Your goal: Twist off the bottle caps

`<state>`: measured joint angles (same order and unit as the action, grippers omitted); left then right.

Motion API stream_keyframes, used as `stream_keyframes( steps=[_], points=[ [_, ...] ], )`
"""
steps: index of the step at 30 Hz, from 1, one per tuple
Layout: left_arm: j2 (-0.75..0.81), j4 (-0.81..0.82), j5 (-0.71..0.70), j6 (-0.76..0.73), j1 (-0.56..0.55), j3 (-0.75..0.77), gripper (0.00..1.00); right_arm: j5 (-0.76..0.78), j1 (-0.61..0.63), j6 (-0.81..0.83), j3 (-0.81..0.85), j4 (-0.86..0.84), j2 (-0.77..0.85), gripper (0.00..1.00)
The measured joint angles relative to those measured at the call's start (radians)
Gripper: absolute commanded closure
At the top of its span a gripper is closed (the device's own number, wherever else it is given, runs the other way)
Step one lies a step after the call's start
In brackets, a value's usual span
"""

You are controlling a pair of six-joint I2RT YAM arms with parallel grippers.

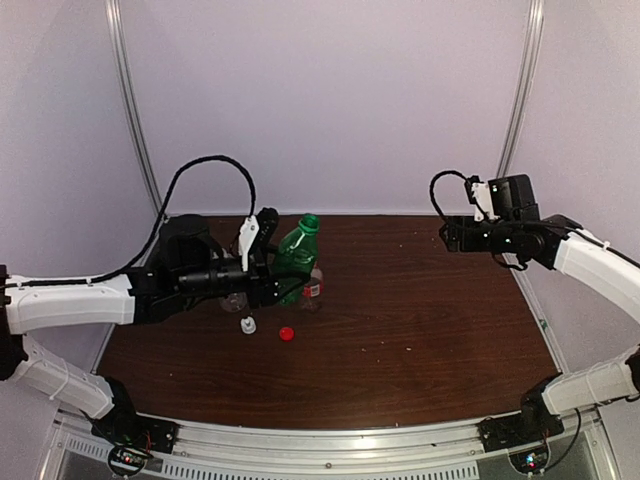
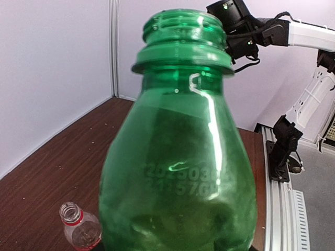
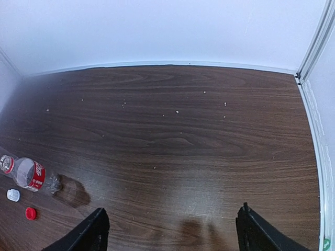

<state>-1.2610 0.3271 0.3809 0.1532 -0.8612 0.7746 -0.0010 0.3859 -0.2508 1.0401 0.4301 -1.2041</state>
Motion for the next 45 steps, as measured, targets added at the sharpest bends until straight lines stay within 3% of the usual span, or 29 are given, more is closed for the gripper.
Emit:
stream_keyframes(
  steps=[10,25,35,39,45],
  points=[
    [-0.107,0.032,-0.003,0.014,0.0,0.089,0.73,0.004,-0.011,0.026,-0.032,-0.024,0.05,0.14],
    [-0.323,0.07,0.071,0.014,0.0,0.254,0.72,-0.598,0.028,-0.001,-0.101,-0.343,0.147,0.1],
    [-0.43,0.108,0.158,0.051,0.0,0.338,0.72,-0.681,0.17,-0.015,0.031,-0.413,0.0,0.1],
    [-0.453,0.122,0.181,0.064,0.0,0.349,0.72,-0.681,0.214,-0.001,0.087,-0.41,-0.064,0.17],
    [-0.462,0.124,0.203,0.076,0.0,0.349,0.72,-0.681,0.255,0.024,0.146,-0.402,-0.14,0.42]
  ],
)
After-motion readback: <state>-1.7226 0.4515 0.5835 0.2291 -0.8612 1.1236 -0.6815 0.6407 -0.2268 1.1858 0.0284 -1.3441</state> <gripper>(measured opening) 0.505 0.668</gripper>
